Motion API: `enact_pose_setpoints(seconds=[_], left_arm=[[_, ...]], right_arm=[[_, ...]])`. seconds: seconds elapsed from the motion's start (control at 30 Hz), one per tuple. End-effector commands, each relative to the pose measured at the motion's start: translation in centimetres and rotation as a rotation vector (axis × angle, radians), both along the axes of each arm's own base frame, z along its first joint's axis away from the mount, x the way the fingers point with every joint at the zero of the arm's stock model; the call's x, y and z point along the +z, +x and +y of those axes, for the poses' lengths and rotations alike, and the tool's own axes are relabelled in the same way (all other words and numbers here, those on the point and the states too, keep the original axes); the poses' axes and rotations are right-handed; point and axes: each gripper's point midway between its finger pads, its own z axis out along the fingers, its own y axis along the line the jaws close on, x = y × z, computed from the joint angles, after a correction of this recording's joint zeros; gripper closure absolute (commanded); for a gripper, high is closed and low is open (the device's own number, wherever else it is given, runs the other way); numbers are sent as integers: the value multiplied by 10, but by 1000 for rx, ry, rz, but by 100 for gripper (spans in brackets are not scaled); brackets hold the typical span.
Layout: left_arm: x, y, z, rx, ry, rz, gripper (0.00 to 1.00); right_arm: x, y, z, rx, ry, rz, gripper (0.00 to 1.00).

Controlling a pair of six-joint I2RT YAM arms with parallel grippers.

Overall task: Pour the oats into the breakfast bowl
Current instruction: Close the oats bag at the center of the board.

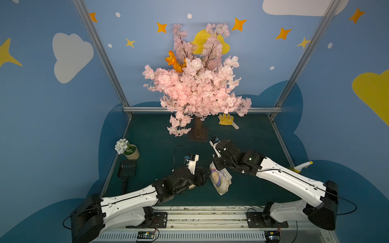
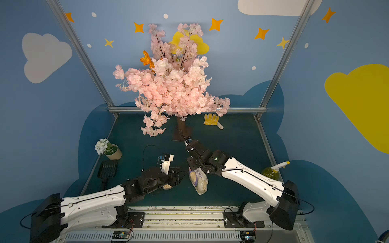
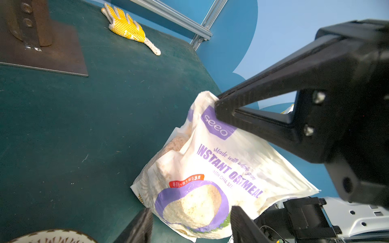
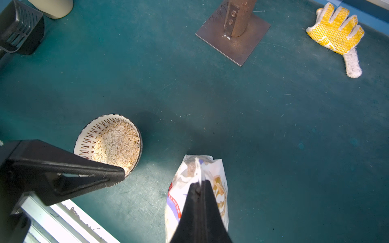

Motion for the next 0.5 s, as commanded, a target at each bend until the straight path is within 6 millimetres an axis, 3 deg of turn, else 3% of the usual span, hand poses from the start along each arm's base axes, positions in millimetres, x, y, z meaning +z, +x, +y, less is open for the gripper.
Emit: enact_pose_setpoints(seconds=[0.0,0.13,0.47], left_arm=[[10,0,-1,1,-19,-13,37],[10,0,-1,1,-19,-12,37],[12,0,-1,0,-24,-14,37]], right_arm=[[0,-2,-1,8,-9,3,87],[-8,-2,-4,2,-30,11,83],[-14,-3,1,8,-34,35,83]])
